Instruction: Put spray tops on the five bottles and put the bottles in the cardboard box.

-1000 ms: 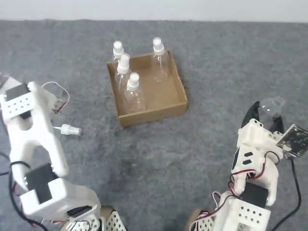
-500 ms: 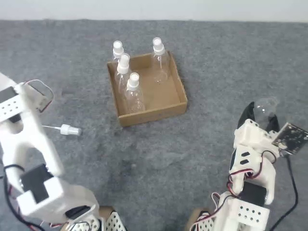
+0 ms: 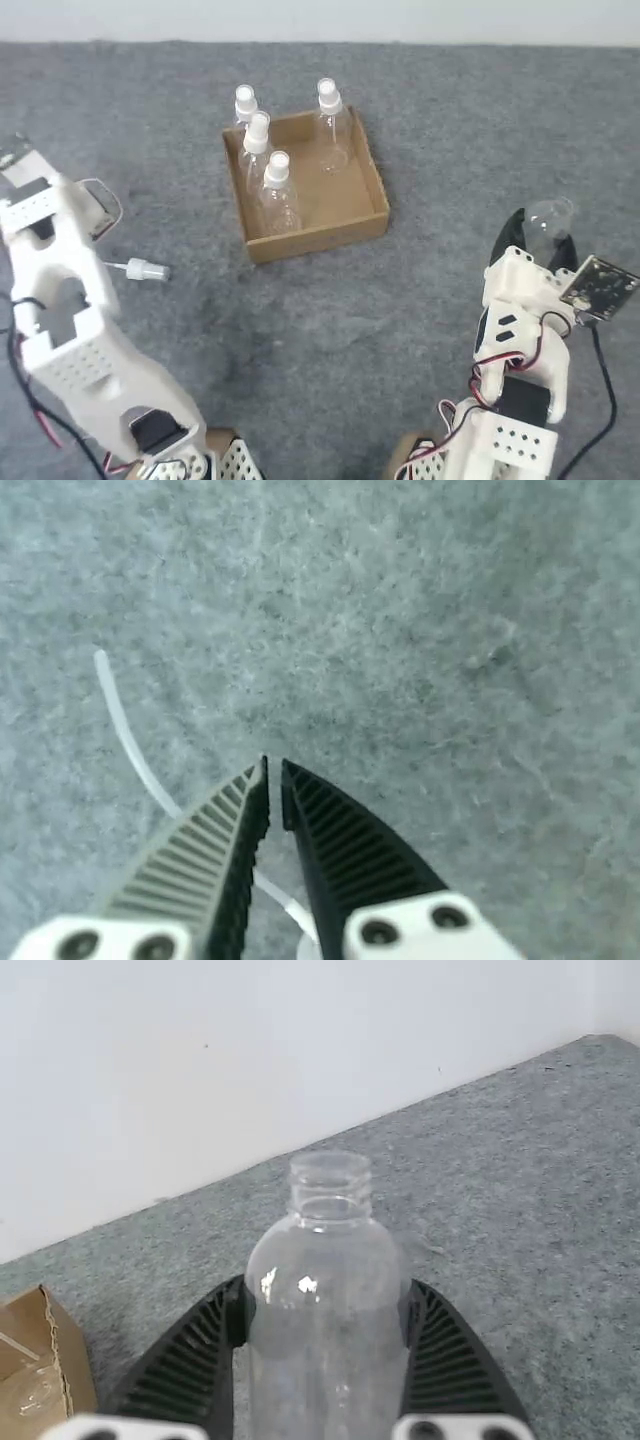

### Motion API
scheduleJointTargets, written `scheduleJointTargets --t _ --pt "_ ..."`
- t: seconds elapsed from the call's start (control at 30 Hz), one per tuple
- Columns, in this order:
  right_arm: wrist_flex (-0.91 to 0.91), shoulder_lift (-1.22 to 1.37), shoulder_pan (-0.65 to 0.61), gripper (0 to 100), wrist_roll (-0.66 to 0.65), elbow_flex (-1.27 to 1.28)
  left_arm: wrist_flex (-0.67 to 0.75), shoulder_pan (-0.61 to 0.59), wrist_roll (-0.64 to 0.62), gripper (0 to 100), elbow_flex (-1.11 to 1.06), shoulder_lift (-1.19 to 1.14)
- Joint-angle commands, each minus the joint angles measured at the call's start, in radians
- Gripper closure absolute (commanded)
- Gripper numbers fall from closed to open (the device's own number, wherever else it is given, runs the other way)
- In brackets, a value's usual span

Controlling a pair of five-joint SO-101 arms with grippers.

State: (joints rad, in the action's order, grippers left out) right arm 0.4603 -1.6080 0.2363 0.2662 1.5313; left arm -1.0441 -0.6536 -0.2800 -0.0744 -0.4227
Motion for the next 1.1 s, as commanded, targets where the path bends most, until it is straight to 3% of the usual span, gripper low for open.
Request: scheduleJointTargets --t 0.0,0.5,0.83,1.07 --pt "-0.022 -0.025 -0.012 92.9 -0.017 -0.015 -0.029 -0.031 0.043 99 0.062 -0.021" --pt "-0.022 -0.025 -0.012 92.9 -0.017 -0.015 -0.45 -0.069 0.19 99 0.065 -0.029" --pt "-0.022 -0.025 -0.012 92.9 -0.018 -0.015 -0.658 -0.068 0.201 99 0.263 -0.031" --pt "-0.025 -0.025 -0.012 92.9 -0.017 -0.015 -0.698 -0.068 0.474 99 0.367 -0.037"
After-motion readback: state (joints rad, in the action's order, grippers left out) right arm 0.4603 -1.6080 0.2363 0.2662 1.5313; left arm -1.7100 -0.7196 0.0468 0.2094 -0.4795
